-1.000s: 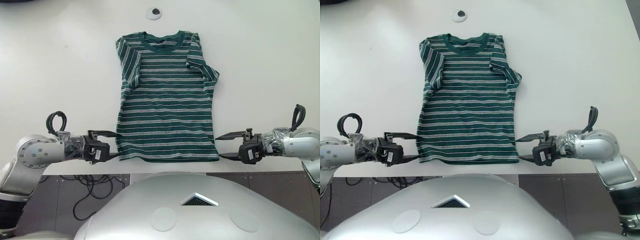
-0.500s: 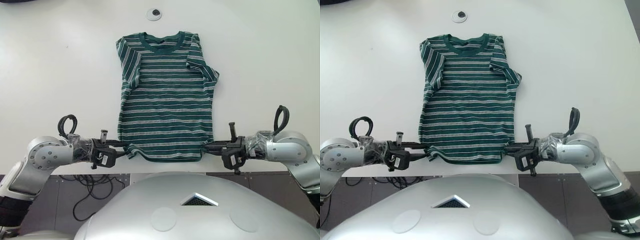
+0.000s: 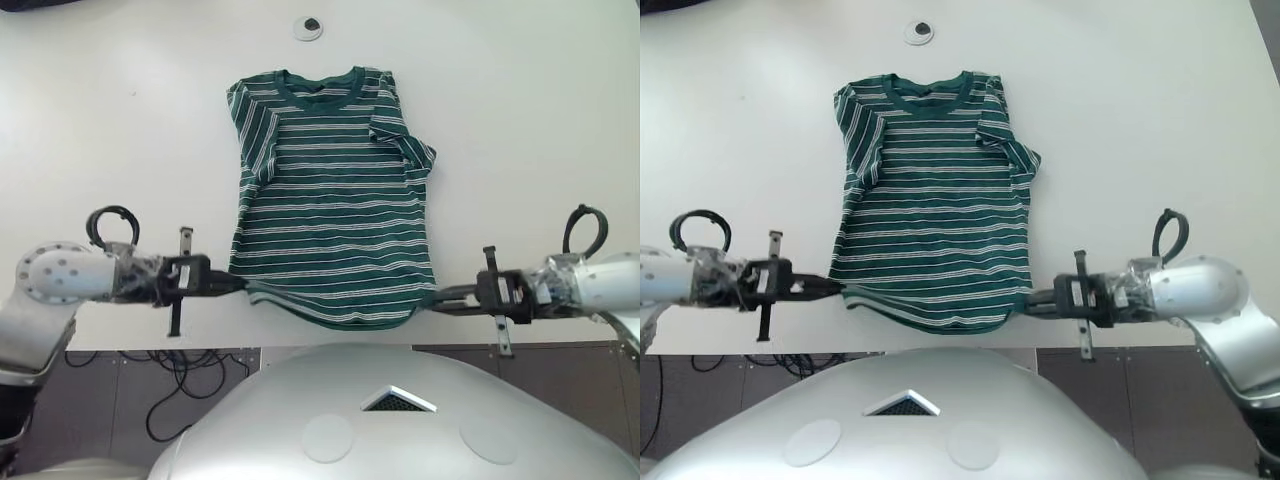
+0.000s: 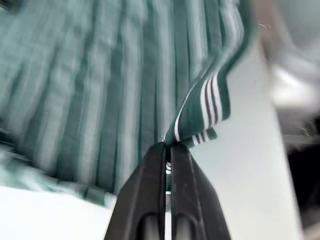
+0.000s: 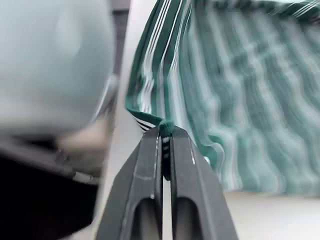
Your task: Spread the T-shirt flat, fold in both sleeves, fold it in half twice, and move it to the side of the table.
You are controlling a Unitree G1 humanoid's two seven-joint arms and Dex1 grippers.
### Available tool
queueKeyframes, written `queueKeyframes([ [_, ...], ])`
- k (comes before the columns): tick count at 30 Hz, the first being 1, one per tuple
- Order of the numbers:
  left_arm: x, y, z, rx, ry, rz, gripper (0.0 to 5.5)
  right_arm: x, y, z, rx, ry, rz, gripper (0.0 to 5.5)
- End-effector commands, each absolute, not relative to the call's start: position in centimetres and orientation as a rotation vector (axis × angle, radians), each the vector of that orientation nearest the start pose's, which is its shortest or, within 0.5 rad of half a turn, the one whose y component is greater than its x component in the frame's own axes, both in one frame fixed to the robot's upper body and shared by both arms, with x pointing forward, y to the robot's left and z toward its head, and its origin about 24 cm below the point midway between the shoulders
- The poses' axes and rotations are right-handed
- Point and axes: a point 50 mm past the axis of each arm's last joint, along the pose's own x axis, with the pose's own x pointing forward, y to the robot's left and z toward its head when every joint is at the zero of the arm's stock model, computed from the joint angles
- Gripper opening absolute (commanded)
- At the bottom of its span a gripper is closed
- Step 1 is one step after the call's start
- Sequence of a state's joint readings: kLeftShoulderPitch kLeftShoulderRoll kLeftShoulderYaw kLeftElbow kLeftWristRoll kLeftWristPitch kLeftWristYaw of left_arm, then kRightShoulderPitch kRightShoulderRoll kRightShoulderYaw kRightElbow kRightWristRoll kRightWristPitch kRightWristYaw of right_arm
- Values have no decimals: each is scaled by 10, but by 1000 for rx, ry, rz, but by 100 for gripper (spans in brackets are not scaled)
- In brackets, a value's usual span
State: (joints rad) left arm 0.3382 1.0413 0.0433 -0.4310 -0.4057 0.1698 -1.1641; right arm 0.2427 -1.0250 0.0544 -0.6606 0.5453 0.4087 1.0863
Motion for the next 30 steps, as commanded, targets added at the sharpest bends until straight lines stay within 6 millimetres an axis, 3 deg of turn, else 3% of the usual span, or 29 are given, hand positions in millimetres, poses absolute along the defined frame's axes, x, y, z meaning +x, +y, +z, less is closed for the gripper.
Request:
queueKeyframes([
  [1,184,230,117,332,385,-1171,3,218,-178,138,-190,334,1259,0],
  [7,231,237,134,139,235,-864,3,273,-181,123,-60,266,994,0],
  [11,267,235,113,123,281,-649,3,316,-165,91,-49,283,828,0],
  [16,297,237,103,82,303,-495,3,348,-156,85,-24,248,707,0],
  [25,328,227,92,-3,325,-408,3,364,-150,75,-59,274,632,0],
  [29,338,230,83,-68,364,-339,72,367,-146,72,-46,286,607,0],
  [30,340,229,81,-79,372,-330,87,367,-145,70,-45,294,599,33],
])
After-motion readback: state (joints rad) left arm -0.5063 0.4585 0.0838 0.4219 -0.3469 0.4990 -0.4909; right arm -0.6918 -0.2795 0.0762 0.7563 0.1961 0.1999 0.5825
